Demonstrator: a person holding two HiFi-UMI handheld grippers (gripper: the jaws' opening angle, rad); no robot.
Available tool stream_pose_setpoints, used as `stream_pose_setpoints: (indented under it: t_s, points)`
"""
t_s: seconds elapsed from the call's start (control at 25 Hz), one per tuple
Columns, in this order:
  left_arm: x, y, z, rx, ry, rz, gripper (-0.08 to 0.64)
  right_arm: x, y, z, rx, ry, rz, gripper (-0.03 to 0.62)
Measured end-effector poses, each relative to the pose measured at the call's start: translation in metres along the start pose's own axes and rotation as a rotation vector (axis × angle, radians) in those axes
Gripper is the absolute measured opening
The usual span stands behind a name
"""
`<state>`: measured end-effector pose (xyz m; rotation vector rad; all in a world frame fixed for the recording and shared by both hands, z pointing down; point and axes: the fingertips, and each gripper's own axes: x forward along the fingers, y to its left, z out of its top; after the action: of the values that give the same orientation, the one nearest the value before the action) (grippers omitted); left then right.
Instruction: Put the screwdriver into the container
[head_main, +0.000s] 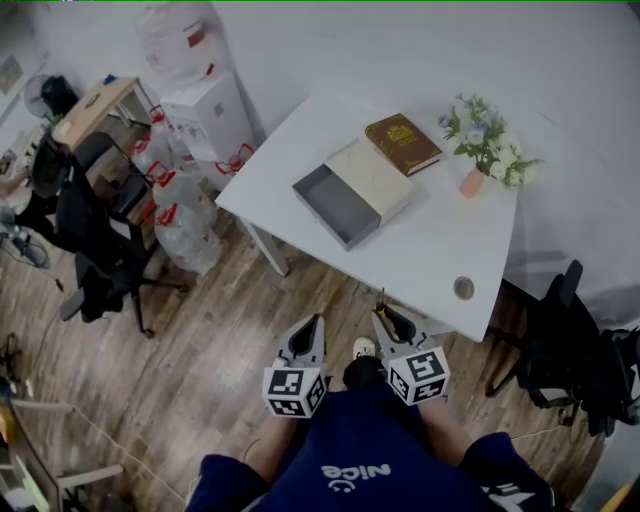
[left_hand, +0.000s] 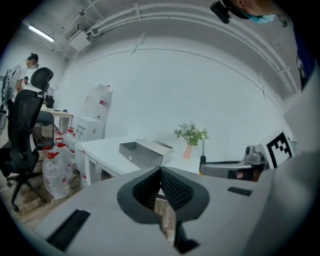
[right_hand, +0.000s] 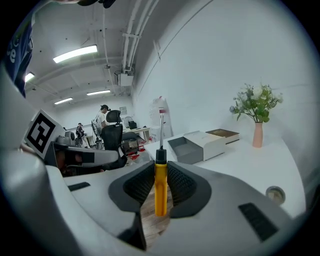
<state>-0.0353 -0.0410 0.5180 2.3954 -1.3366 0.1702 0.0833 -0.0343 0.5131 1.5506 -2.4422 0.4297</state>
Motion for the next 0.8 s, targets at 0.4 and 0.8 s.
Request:
stream_pose_setpoints:
  t_s: [0.4, 0.8]
  points:
    - [0.103, -0.019, 0.029, 0.010, 0.002, 0.043, 0.017, 0.047, -0.095, 0.037, -0.008, -0.007, 0.052, 0.094]
    - [0.144, -0.018, 0.050, 0.003, -0.017, 0.063, 0.017, 0.079, -0.125, 0.051, -0.041, 0.048, 0.069, 0.094]
